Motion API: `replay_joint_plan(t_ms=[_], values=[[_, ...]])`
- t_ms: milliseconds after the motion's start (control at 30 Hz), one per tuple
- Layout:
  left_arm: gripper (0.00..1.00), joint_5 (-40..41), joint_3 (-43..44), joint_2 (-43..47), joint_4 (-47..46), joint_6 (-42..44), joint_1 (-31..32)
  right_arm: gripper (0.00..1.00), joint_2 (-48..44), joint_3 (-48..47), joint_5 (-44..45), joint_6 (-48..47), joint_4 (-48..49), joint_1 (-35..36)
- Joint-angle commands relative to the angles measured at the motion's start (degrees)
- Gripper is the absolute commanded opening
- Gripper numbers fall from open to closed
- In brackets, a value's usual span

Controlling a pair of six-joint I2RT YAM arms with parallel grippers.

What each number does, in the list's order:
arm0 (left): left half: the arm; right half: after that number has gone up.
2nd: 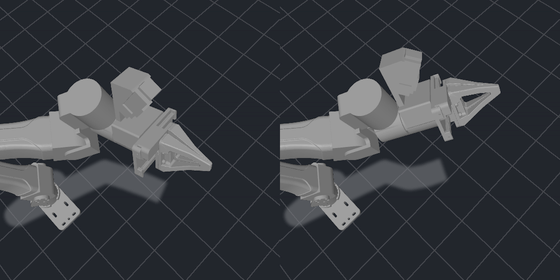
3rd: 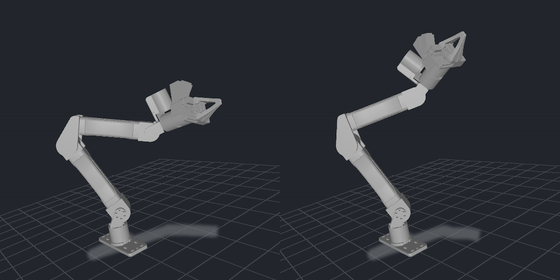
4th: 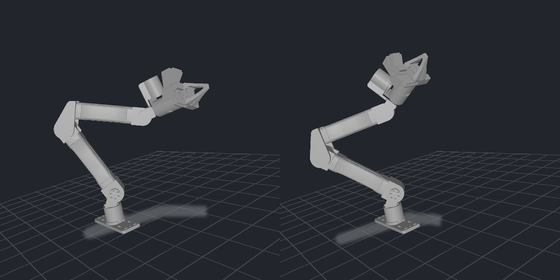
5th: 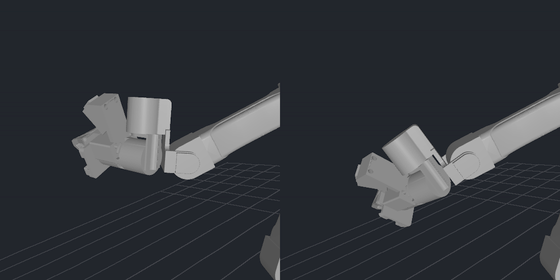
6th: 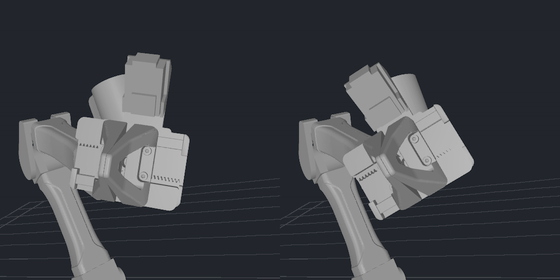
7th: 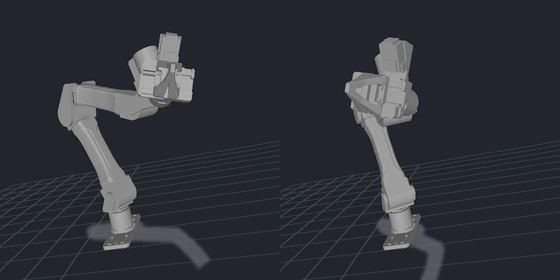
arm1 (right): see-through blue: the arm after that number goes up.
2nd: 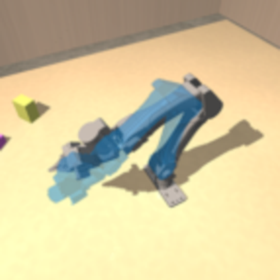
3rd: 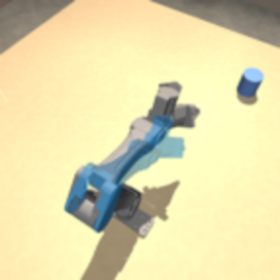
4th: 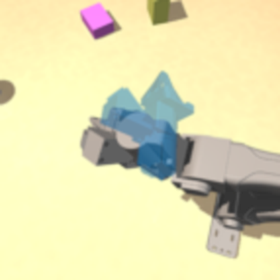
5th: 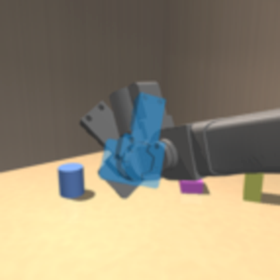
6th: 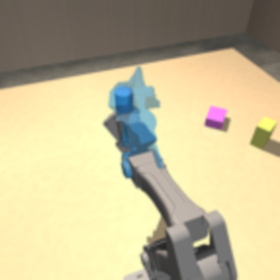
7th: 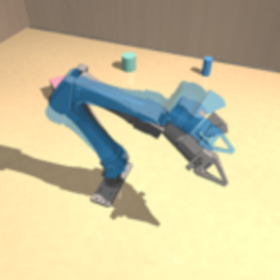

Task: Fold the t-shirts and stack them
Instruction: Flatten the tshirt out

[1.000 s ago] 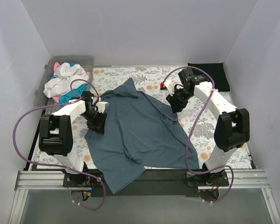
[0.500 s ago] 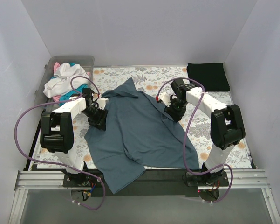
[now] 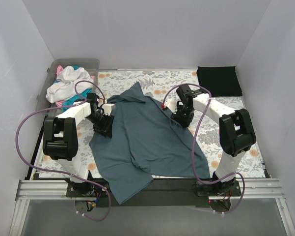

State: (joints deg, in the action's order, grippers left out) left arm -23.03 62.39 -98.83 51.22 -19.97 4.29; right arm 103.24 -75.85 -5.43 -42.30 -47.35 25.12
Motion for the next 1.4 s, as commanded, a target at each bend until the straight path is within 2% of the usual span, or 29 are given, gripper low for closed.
replay_joint_plan(t_ms=[0,600,700,767,833,867,1000,1133,1367], values=[[0.41,-1.1,1.1,1.0,0.1,-0.2,-0.2,0.42,0.6,1.2,0.4,-1.1,1.0,1.0],[0.42,-2.0,1.0,1.2,0.6,-0.5,-0.2,0.39,0.1,5.5,5.2,-3.3,6.7,1.5],[0.42,-2.8,2.0,1.1,0.8,-0.9,-0.2,0.32,0.4,5.5,5.1,-3.0,6.9,1.5],[0.42,-4.7,2.8,1.4,1.1,-1.0,-0.2,0.15,0.4,5.5,4.6,-3.1,7.0,1.5],[0.42,-8.0,5.6,3.3,1.8,-1.1,-0.7,0.01,0.0,5.3,4.7,-3.0,6.9,1.5],[0.42,-11.4,7.0,4.2,1.6,-1.9,-1.0,0.01,-0.4,5.2,4.9,-3.0,6.8,1.5],[0.42,-13.1,15.8,6.5,-3.8,-6.3,-1.1,0.01,-3.7,4.9,5.2,-3.0,5.9,1.2],[0.43,-16.3,24.2,3.0,-11.0,-7.3,-0.5,0.01,-6.0,4.4,5.0,-2.8,4.1,1.1],[0.47,-17.0,34.3,-9.6,-16.1,5.2,7.3,0.01,-5.2,3.5,4.1,-1.0,3.0,0.2]])
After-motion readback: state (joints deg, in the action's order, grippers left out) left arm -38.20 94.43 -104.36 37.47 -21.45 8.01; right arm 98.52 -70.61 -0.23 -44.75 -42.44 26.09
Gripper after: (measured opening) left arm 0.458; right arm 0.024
